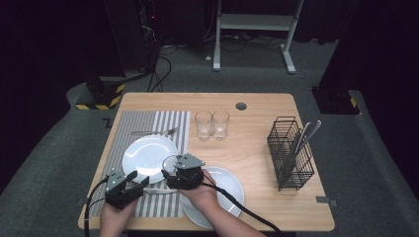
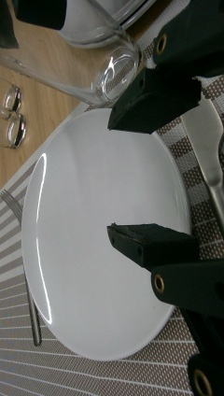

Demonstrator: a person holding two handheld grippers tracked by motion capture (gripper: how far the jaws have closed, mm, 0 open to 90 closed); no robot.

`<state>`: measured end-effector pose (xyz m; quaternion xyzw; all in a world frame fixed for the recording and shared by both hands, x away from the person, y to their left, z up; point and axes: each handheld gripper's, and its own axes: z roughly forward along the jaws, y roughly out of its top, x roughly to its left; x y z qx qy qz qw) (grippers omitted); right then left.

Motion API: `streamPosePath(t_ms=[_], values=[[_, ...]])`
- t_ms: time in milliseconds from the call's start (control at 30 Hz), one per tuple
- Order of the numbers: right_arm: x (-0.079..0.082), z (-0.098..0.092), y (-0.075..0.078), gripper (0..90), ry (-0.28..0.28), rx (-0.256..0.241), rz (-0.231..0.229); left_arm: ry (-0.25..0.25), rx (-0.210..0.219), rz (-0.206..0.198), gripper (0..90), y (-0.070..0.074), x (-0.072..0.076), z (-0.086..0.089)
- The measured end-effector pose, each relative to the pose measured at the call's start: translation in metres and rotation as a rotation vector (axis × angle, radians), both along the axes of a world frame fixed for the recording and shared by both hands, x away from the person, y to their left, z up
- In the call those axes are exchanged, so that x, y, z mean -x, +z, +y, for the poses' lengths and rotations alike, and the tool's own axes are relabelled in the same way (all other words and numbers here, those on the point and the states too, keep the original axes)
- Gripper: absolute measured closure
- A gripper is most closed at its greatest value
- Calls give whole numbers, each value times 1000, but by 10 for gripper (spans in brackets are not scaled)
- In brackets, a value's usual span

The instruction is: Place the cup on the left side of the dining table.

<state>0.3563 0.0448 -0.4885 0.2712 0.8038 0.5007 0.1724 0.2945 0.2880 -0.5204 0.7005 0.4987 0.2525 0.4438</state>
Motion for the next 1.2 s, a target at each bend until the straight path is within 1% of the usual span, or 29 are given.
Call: streamPosePath(t_ms=[67, 133, 233, 433, 667, 967, 1200], values=[[1, 0, -1, 288, 1, 0, -6, 1, 5, -1, 425, 0, 0, 0], [1, 0, -1, 288, -2, -5, -2, 1, 7, 0, 425, 0, -1, 0], [0, -1, -1, 287, -1, -7, 2, -2, 0, 0, 425, 0, -1, -1], [1, -2, -1, 286, 7, 0, -6, -1, 7, 2, 425, 0, 0, -2], [1, -3, -1, 286, 7, -4, 0, -5, -5, 4, 425, -1, 0, -3], [3, -2, -2, 284, 11, 4, -14, -12, -7, 9, 425, -2, -1, -5], [3, -3, -2, 276, 19, -6, -2, -10, -5, 7, 425, -1, -1, -4]])
